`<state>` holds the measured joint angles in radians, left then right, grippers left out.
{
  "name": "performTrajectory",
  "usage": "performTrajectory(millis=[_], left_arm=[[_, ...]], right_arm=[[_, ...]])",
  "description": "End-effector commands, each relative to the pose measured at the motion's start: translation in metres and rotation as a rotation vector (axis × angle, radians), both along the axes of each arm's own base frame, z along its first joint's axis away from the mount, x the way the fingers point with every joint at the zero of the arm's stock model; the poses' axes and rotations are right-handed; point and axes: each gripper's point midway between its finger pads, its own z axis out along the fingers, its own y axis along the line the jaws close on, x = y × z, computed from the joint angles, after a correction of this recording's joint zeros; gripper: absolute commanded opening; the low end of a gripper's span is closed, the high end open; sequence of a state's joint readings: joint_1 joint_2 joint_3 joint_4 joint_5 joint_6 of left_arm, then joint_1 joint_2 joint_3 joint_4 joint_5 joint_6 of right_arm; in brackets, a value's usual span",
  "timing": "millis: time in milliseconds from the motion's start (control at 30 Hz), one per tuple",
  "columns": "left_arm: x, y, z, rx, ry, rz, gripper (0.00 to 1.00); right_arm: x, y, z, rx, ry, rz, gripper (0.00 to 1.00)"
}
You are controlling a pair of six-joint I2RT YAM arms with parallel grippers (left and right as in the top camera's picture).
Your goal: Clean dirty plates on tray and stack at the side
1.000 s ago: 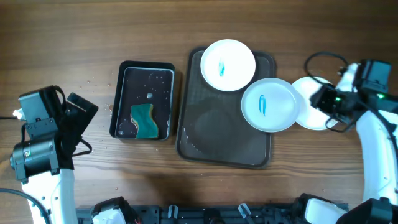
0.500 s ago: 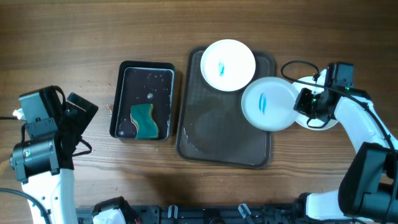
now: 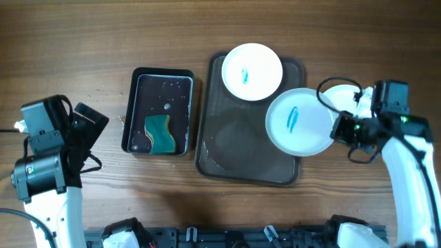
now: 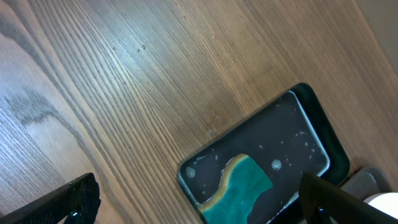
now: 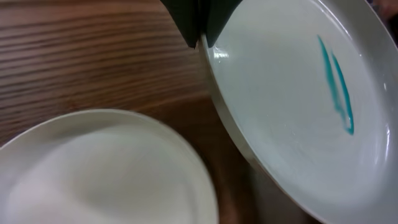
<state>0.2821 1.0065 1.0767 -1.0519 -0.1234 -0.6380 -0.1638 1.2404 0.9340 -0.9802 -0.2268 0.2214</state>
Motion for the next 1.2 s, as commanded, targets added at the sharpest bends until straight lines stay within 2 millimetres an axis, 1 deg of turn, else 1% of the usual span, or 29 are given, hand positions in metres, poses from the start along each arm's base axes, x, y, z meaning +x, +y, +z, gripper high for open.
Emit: performTrajectory(millis=[0, 67, 133, 167, 200, 267, 300, 400, 500, 533, 567, 600, 633, 667, 733, 767, 800, 867, 900, 933, 1000, 1033, 1067, 1133, 1167], left_arm=[[0.000, 0.004, 0.009, 0.023, -0.021, 0.011, 1.00], [0.000, 0.004, 0.009, 0.023, -0.021, 0.011, 1.00], [0.000, 0.004, 0.009, 0.023, -0.021, 0.011, 1.00], [-0.001, 0.004, 0.009, 0.023, -0.021, 0.011, 1.00], [0.000, 0.004, 0.009, 0.023, -0.021, 0.011, 1.00], [0.000, 0.004, 0.009, 0.023, -0.021, 0.011, 1.00], [0.000, 0.005, 0.010, 0.025, -0.025, 0.011, 1.00], [0.007, 0.007, 0.015, 0.035, -0.061, 0.011, 1.00], [0.011, 0.008, 0.019, 0.041, -0.082, 0.012, 1.00], [0.011, 0.008, 0.019, 0.041, -0.082, 0.012, 1.00], [0.011, 0.008, 0.019, 0.041, -0.082, 0.012, 1.00], [0.011, 0.008, 0.019, 0.040, -0.082, 0.012, 1.00], [0.013, 0.006, 0.019, 0.030, -0.089, 0.009, 1.00], [0.016, 0.001, 0.020, 0.004, -0.106, -0.008, 1.00], [0.021, -0.021, 0.017, -0.100, -0.124, -0.083, 1.00], [0.021, -0.034, 0.015, -0.164, -0.123, -0.126, 1.00], [0.021, -0.060, 0.015, -0.277, -0.132, -0.219, 1.00], [0.023, -0.084, 0.021, -0.331, -0.158, -0.381, 1.00], [0.023, -0.095, 0.020, -0.350, -0.153, -0.450, 1.00], [0.021, -0.098, 0.017, -0.350, -0.135, -0.473, 1.00], [0.015, -0.105, 0.003, -0.328, -0.049, -0.514, 1.00], [0.011, -0.104, -0.007, -0.304, 0.012, -0.511, 1.00], [0.006, -0.102, -0.022, -0.256, 0.104, -0.506, 1.00], [0.002, -0.102, -0.041, -0.202, 0.211, -0.522, 1.00], [0.001, -0.107, -0.051, -0.191, 0.253, -0.542, 0.98]], right_arm=[[-0.007, 0.036, 0.000, 0.048, -0.004, 0.113, 0.04], [-0.012, 0.055, -0.015, 0.067, 0.019, 0.131, 0.04], [-0.015, 0.079, -0.037, 0.093, 0.027, 0.141, 0.04], [-0.016, 0.087, -0.045, 0.100, 0.026, 0.149, 0.04], [-0.018, 0.098, -0.056, 0.109, 0.023, 0.164, 0.04], [-0.015, 0.114, -0.069, 0.108, 0.000, 0.217, 0.04], [-0.012, 0.118, -0.074, 0.094, -0.011, 0.239, 0.05], [-0.004, 0.119, -0.080, 0.034, -0.035, 0.257, 0.04], [-0.005, 0.117, -0.082, 0.019, -0.022, 0.253, 0.05], [-0.007, 0.116, -0.083, 0.018, -0.016, 0.253, 0.09], [-0.008, 0.115, -0.083, 0.016, -0.009, 0.253, 0.20], [-0.009, 0.113, -0.083, 0.001, -0.003, 0.247, 0.25], [-0.008, 0.109, -0.081, -0.018, -0.001, 0.240, 0.26], [-0.006, 0.106, -0.077, -0.037, -0.002, 0.233, 0.28], [-0.001, 0.101, -0.063, -0.067, -0.012, 0.233, 0.29], [0.003, 0.101, -0.051, -0.081, -0.025, 0.261, 0.30], [0.011, 0.103, -0.021, -0.102, -0.069, 0.341, 0.31], [0.015, 0.105, 0.011, -0.116, -0.103, 0.389, 0.32], [0.017, 0.105, 0.027, -0.117, -0.117, 0.395, 0.32], [0.017, 0.106, 0.037, -0.114, -0.125, 0.396, 0.32], [0.017, 0.109, 0.059, -0.095, -0.151, 0.399, 0.32], [0.017, 0.112, 0.067, -0.072, -0.163, 0.396, 0.32], [0.017, 0.119, 0.075, -0.027, -0.180, 0.391, 0.32], [0.016, 0.124, 0.079, 0.014, -0.184, 0.376, 0.32], [0.015, 0.125, 0.079, 0.027, -0.179, 0.363, 0.32]])
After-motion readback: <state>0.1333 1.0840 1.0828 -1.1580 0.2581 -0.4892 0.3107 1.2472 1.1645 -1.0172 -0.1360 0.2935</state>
